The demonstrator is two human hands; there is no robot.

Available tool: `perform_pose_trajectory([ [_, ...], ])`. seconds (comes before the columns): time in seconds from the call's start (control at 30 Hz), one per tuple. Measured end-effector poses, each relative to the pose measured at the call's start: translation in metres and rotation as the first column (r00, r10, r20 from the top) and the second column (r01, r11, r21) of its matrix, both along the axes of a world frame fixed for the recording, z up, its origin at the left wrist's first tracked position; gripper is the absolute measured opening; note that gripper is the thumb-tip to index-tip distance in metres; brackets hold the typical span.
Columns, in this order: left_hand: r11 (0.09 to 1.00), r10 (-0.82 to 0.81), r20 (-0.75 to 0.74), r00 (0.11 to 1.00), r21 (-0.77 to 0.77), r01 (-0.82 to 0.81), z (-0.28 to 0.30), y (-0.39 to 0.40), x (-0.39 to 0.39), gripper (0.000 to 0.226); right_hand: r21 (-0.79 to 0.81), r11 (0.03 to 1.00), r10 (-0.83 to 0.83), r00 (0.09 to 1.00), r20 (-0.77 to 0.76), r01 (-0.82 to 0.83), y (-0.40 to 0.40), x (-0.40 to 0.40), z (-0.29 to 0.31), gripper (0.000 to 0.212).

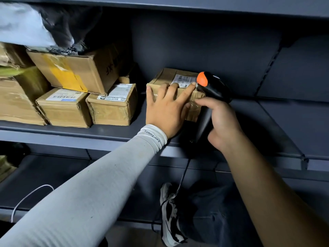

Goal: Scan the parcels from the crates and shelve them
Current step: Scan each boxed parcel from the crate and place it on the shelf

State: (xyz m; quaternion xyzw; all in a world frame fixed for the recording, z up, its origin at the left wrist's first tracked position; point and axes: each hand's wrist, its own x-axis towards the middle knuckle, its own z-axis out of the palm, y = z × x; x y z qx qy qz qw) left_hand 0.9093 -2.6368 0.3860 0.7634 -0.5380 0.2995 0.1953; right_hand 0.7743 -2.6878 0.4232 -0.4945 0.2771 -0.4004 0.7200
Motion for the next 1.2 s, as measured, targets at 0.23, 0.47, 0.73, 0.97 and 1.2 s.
perform_pose_trajectory([
  [0.23, 0.998, 0.054, 0.095, 0.994, -0.013, -0.053, 0.003, -0.011, 0.016, 0.063, 0.017, 1.000, 0.018, 0.999, -0.032, -0.017, -0.014, 0.017, 0.011, 0.041],
  [0.47, 0.988, 0.155, 0.091, 0.984, -0.003, -0.155, 0.003, -0.016, 0.045, 0.068, 0.047, 0.997, 0.063, 0.994, -0.093, -0.058, -0.013, 0.034, 0.009, 0.037],
  [0.73, 0.989, 0.139, 0.032, 0.990, 0.040, -0.140, 0.002, -0.027, 0.060, 0.069, 0.143, 0.981, 0.148, 0.981, -0.126, -0.129, 0.007, 0.037, 0.015, 0.015],
  [0.97, 0.986, 0.124, -0.003, 0.992, 0.110, -0.123, 0.006, -0.025, 0.076, 0.068, 0.180, 0.976, 0.153, 0.976, -0.158, -0.123, 0.017, 0.042, 0.021, 0.019],
  [1.2, 0.983, 0.141, 0.007, 0.990, 0.118, -0.140, 0.004, -0.022, 0.073, 0.072, 0.180, 0.975, 0.160, 0.977, -0.138, -0.134, 0.018, 0.049, 0.021, 0.017],
])
